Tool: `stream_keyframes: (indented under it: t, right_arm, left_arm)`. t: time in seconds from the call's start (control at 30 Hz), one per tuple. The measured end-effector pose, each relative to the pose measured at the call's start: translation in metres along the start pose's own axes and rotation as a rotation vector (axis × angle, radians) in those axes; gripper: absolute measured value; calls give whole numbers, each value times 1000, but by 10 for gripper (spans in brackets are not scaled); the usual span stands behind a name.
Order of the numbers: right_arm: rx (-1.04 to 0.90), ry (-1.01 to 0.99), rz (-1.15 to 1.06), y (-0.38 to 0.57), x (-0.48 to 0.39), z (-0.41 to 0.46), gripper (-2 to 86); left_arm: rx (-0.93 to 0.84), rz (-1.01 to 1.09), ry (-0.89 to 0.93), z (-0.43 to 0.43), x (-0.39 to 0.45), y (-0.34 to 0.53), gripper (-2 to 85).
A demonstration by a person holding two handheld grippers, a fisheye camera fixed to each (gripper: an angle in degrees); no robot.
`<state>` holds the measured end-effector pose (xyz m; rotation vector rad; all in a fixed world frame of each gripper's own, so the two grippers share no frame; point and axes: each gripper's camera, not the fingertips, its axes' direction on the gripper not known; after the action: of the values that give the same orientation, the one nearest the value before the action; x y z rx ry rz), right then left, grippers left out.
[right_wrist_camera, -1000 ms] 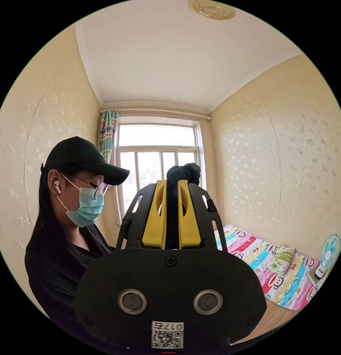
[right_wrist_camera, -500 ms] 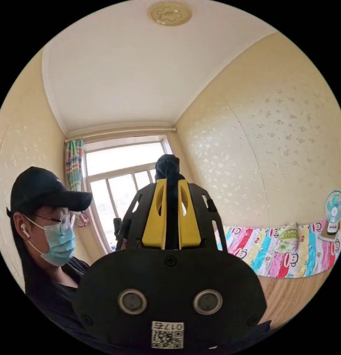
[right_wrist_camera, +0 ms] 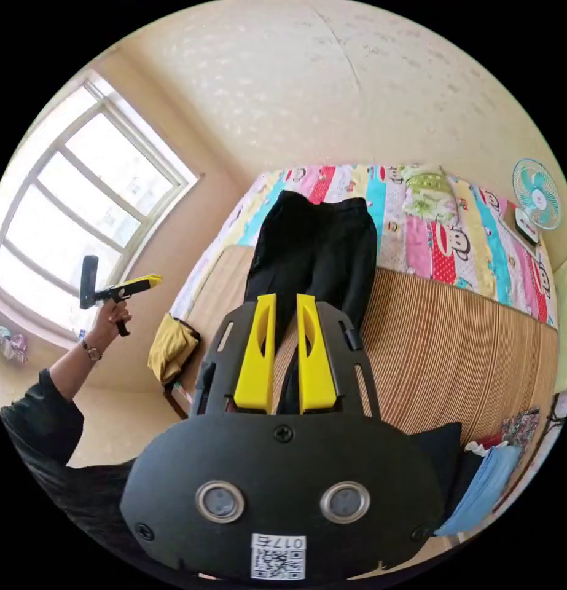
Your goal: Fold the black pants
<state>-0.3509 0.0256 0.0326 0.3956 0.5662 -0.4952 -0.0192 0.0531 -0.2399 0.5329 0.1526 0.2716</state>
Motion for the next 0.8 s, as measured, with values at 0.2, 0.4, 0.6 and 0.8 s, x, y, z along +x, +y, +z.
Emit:
stream_keyframes:
  t: [0.2, 0.4, 0.6, 0.8]
  right_arm:
    - [-407, -131, 51, 88, 8, 187, 82]
    - [-589, -328, 244, 119, 20, 289, 97]
    - [-540, -529, 377, 134, 65, 289, 47]
    - [-674, -517, 185, 136, 98, 236, 51]
  left_arm:
    - [-360, -225, 59, 136, -83, 126, 103]
    - [-474, -210, -64, 177, -83, 162, 105]
    - [-576, -118, -117, 194, -65, 169, 21]
    - [-651, -278, -251, 170, -76, 182, 13]
